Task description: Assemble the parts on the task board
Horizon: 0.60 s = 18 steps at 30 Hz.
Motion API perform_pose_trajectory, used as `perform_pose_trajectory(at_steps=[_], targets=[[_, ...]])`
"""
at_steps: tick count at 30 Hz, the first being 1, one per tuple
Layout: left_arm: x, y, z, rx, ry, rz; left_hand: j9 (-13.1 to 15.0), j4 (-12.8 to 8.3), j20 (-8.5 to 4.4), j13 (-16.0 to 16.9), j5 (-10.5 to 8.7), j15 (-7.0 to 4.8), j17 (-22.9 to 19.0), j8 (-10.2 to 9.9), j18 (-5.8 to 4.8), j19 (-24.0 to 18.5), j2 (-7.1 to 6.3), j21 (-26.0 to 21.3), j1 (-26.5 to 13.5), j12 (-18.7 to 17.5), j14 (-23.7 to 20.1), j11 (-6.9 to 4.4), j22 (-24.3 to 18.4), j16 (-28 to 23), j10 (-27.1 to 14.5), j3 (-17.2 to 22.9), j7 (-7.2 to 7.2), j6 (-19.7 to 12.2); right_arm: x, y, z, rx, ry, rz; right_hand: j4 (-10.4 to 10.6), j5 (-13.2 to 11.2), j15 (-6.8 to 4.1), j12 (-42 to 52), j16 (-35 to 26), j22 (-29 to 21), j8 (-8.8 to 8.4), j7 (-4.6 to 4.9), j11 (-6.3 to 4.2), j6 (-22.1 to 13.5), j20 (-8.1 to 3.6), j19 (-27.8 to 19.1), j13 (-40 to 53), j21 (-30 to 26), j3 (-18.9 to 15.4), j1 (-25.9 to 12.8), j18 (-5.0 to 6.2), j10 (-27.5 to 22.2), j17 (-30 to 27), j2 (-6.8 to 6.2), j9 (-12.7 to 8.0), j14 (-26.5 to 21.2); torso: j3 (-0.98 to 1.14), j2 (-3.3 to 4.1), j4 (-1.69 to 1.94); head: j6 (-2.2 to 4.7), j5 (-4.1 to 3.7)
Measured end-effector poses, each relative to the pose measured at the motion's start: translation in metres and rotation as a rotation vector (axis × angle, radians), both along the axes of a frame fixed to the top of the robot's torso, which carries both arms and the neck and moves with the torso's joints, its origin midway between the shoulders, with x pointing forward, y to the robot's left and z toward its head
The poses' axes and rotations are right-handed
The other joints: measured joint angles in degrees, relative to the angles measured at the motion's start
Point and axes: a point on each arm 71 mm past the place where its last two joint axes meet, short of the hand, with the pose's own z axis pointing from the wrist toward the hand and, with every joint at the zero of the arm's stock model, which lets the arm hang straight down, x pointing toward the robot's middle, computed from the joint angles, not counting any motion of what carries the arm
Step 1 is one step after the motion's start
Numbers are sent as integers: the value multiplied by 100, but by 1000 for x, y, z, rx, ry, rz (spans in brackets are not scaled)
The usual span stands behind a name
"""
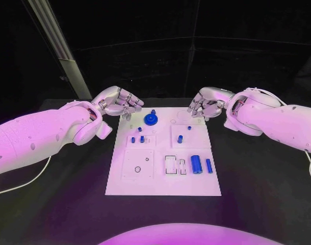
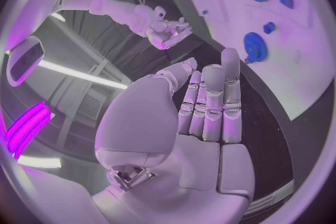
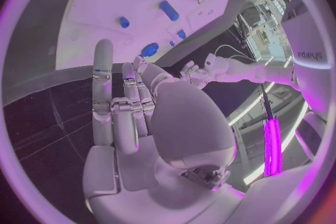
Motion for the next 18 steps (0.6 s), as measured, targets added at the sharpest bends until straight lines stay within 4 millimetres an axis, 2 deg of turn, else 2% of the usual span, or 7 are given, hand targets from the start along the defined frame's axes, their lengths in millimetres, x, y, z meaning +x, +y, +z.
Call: perform_pose_trajectory(at_steps=[5, 9, 10, 11, 13, 14, 18], targets=[[-7, 0, 4, -203, 40, 32, 0, 57, 19, 54, 0, -14, -67, 25, 0, -19, 6, -67, -82, 159, -14, -55, -61, -18, 55, -153, 0, 0, -6, 2, -12, -123, -50, 17, 12, -32, 0, -125, -141, 102, -104, 9, 56, -42, 9, 24, -27, 152, 98, -101, 0, -196, 1, -62, -37, 0, -1, 3, 4, 36, -80], [-9, 3, 6, -308, 64, 64, -1, 64, 19, 114, 0, -21, -102, 66, 0, -19, 29, -132, -106, 323, -21, -92, -95, -18, 177, -237, -21, 21, -9, 5, -18, -187, -82, 28, -12, -66, 5, -249, -284, 188, -177, 59, 117, -194, 33, 47, -29, 284, 204, -200, -1, -471, 1, -161, -70, 5, 2, 3, 4, 51, -98], [-9, 3, 6, -325, 68, 71, -1, 64, 19, 124, 0, -21, -108, 71, 0, -19, 30, -132, -106, 344, -21, -92, -102, -18, 177, -237, -21, 21, -10, 6, -19, -197, -87, 31, -11, -66, 17, -260, -961, 222, -178, 74, 143, -228, 39, 54, -28, 337, 255, -220, 0, -541, 0, -181, -76, 13, 2, 4, 4, 54, -100], [-9, 4, 6, -340, 72, 76, -1, 64, 19, 128, 0, -21, -108, 87, 0, -19, 30, -132, -106, 344, -21, -92, -104, -18, 177, -237, -21, 20, -11, 7, -21, -206, -91, 34, 4, -86, 33, -260, -2040, 280, -179, 88, 142, -272, 41, 52, -25, 421, 337, -278, 0, -601, -68, -208, -78, -15, 3, 6, 4, 56, -101], [-9, 4, 6, -368, 78, 86, -1, 78, 19, 128, 0, -21, -109, 87, 0, -19, 29, -133, -106, 345, -21, -92, -104, -18, 177, -254, -21, 20, -12, 9, -23, -222, -98, 40, -4, -103, 21, -260, -4211, 382, -179, 100, 149, -310, 79, 7, -23, 557, 480, -346, -1, -673, -667, -215, -77, -44, 4, 7, 4, 57, -102], [-9, 4, 6, -378, 80, 89, -1, 64, 19, 128, 0, -32, -116, 87, 0, -19, 29, -133, -106, 345, -32, -92, -104, -18, 177, -269, -33, 32, -12, 10, -24, -227, -100, 43, -18, -104, 21, -260, -4802, 431, -179, 98, 132, -312, 61, -15, -23, 622, 540, -383, 0, -690, -910, -252, -75, -44, 4, 9, 4, 58, -102], [-10, 4, 6, -409, 89, 96, -1, 63, 19, 137, 0, -41, -119, 87, 0, -19, 29, -133, -106, 373, -41, -92, -111, -18, 177, -269, -42, 41, -14, 13, -30, -243, -103, 54, -45, -104, 20, -260, -5046, 542, -179, 79, 132, -331, 71, -42, -23, 775, 648, -380, 0, -689, -1151, -253, -72, -43, 3, 13, 4, 44, -101]])
